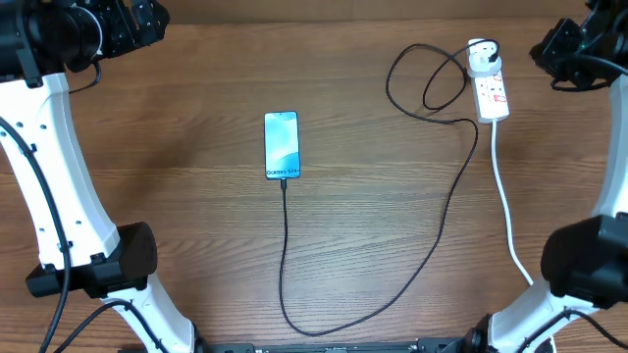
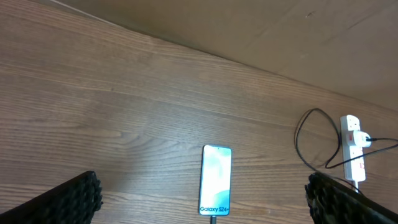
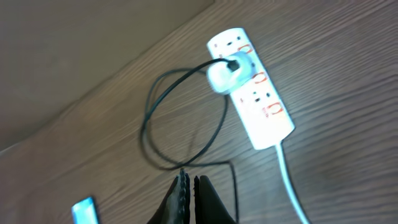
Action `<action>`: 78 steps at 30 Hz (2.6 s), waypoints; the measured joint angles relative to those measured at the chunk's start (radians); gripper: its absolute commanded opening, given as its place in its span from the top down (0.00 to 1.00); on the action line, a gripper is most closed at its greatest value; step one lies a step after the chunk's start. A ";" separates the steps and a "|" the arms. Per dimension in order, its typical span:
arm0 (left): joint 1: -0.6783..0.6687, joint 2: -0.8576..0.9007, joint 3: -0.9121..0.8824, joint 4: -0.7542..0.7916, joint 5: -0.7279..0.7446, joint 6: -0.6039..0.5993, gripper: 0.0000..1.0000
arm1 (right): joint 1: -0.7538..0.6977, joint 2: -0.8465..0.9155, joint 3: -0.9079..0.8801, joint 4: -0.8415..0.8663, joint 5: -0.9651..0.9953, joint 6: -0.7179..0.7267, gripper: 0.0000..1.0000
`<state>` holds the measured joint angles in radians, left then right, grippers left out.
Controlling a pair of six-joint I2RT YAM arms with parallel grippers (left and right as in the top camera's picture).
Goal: Plug charger to phone and switch on socket
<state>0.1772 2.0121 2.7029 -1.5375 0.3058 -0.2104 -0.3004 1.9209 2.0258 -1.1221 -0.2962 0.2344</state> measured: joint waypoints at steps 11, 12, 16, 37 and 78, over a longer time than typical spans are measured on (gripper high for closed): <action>0.000 0.000 0.000 0.000 0.000 0.000 0.00 | 0.000 0.211 -0.007 0.139 0.175 -0.002 0.00; 0.000 0.000 0.000 -0.001 0.000 0.000 0.00 | 0.000 0.228 -0.007 0.161 0.199 -0.003 0.00; 0.000 0.000 0.000 0.000 0.000 0.000 0.00 | 0.000 0.270 -0.007 0.243 0.252 -0.003 0.00; 0.000 0.000 0.000 0.000 0.000 0.000 0.00 | -0.036 0.383 -0.007 0.243 0.364 0.312 0.00; 0.000 0.000 0.000 0.000 0.000 0.000 0.00 | 0.014 0.510 -0.007 0.343 0.360 0.290 0.00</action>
<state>0.1772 2.0121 2.7029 -1.5379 0.3054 -0.2104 -0.2867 2.4313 2.0186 -0.7788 0.0635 0.5243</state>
